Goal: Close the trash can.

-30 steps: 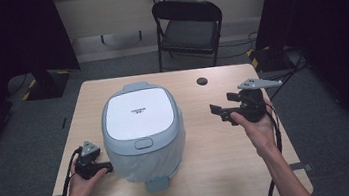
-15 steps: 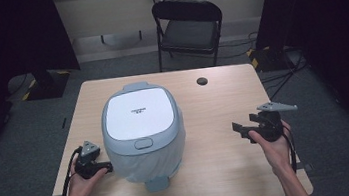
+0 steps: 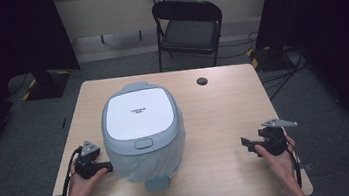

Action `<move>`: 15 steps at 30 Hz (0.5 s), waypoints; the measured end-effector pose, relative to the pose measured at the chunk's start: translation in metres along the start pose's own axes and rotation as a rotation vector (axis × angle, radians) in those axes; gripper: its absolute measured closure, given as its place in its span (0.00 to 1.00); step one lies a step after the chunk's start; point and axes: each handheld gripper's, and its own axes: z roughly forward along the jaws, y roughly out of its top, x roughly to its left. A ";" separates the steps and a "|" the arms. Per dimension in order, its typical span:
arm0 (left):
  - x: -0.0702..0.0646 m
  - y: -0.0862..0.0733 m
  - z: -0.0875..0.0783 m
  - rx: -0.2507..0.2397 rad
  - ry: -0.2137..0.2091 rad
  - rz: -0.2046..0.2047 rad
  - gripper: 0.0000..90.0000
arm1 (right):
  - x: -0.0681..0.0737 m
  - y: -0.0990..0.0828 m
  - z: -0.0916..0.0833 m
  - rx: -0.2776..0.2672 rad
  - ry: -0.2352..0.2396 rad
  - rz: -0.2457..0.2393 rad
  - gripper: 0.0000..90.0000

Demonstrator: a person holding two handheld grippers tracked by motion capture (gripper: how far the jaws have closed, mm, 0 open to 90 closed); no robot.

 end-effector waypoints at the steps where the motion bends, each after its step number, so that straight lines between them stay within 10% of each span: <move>1: 0.000 0.000 0.000 0.001 0.001 0.001 0.20 | 0.000 -0.002 0.002 0.003 -0.008 -0.017 0.21; 15: 0.000 0.000 0.000 0.001 0.000 0.000 0.20 | 0.004 -0.021 0.018 0.042 -0.100 -0.052 0.19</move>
